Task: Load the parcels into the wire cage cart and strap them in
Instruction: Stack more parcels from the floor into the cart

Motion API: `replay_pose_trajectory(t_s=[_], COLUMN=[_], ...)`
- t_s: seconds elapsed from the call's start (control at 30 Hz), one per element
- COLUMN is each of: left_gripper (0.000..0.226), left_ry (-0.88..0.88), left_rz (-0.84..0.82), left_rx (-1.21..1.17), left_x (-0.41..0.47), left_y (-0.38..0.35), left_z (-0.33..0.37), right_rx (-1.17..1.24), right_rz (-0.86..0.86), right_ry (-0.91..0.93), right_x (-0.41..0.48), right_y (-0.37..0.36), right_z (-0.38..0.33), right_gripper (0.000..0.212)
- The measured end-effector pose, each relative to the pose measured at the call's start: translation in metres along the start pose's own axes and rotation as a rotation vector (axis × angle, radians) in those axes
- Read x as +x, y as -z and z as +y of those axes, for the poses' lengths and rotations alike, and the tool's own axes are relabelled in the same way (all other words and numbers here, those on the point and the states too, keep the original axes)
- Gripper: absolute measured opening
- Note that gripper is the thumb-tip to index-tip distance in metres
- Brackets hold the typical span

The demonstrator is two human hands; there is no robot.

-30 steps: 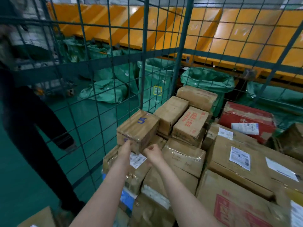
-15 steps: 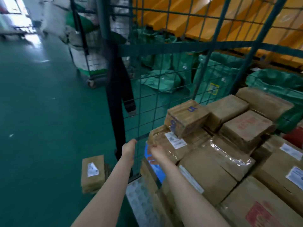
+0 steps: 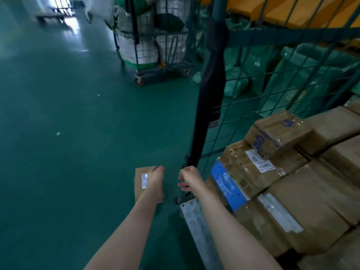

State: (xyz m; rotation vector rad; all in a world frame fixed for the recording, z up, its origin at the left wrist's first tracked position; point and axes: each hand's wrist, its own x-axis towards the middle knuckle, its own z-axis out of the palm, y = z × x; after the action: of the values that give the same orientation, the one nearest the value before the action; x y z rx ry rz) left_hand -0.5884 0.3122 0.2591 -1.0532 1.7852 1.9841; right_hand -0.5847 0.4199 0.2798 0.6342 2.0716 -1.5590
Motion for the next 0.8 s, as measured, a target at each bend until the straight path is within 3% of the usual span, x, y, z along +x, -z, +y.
replay_pose_trajectory(t_s=[0.2,0.3,0.4,0.6,0.8], left_gripper=[0.042,0.053,0.059,0.05,0.042], left_ry=[-0.002,-0.024,-0.063,-0.113,-0.025], left_rz=[-0.012,-0.01,-0.037,0.051,0.117], left_rx=[0.097,0.116,0.141,0.22,0.203], left_x=[0.033,0.049,0.058,0.094,0.133], left_y=[0.058,0.081,0.095,0.119,0.119], left_z=[0.017,0.023,0.028,0.043,0.046], right_rx=[0.049,0.085,0.092,0.053,0.074], right_rz=[0.0,-0.001,-0.032,-0.01,-0.017], right_ry=[-0.053,-0.06,-0.092,-0.12,-0.237], right_x=[0.011,0.018,0.024,0.056,0.103], right_y=[-0.06,-0.087,-0.106,-0.117,-0.119], right_z=[-0.015,-0.019,-0.023,-0.035,-0.035], right_gripper=[0.02,0.028,0.024,0.024,0.01])
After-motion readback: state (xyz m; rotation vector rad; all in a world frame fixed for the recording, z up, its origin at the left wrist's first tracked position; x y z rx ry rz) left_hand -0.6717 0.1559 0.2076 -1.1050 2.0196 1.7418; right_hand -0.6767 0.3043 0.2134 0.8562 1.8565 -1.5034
